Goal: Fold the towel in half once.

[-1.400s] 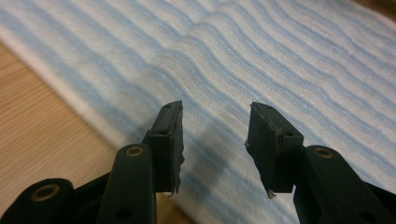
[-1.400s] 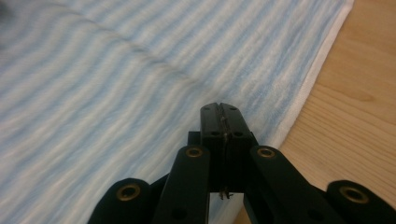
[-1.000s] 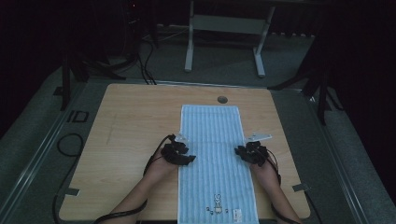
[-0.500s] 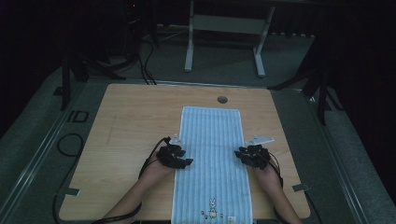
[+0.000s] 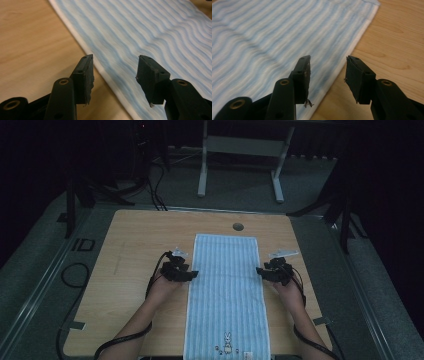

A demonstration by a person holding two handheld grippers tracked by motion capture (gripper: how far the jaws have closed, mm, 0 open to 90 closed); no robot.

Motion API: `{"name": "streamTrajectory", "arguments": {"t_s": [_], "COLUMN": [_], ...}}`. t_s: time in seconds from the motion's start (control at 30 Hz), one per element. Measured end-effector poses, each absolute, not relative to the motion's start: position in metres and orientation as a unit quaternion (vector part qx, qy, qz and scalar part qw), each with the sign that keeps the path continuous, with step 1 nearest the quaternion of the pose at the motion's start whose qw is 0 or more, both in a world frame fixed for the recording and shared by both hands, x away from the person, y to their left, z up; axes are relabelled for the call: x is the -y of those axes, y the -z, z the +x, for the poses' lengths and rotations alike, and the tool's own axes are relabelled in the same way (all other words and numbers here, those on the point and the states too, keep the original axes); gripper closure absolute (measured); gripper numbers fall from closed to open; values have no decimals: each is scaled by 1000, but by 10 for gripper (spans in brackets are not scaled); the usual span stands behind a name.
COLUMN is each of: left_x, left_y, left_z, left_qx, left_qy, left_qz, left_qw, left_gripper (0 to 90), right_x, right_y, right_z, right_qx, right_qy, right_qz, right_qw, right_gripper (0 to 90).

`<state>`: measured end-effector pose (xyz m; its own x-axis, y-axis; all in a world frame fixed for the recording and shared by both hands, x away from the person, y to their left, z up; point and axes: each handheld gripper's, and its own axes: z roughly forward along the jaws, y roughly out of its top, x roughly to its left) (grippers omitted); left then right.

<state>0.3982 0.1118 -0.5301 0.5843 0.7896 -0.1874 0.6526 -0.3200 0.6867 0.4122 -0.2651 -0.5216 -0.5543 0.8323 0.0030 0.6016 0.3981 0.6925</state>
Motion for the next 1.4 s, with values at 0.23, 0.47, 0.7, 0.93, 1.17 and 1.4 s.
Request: {"name": "streamTrajectory", "arguments": {"t_s": [0.23, 0.47, 0.7, 0.93, 1.17, 1.4], "left_x": [-115, -110, -103, -94, -90, -97], "left_y": [535, 539, 540, 546, 545, 531], "left_z": [408, 417, 421, 423, 423, 420], "left_qx": [-474, -476, -472, -462, -463, -462], "left_qy": [-91, -94, -100, -104, -106, -110], "left_qz": [792, 795, 801, 815, 819, 808], "left_qw": [375, 363, 353, 334, 322, 349], "left_gripper": [472, 472, 473, 557, 872, 884], "right_x": [268, 263, 253, 249, 242, 247], "right_y": [532, 535, 539, 541, 540, 529], "right_z": [426, 428, 432, 431, 431, 431], "right_qx": [-812, -816, -833, -837, -842, -835], "right_qy": [-317, -311, -283, -293, -282, -298], "right_qz": [462, 459, 447, 437, 432, 436], "right_qw": [165, 162, 164, 151, 155, 153], "right_gripper": [539, 540, 589, 788, 864, 870]}}
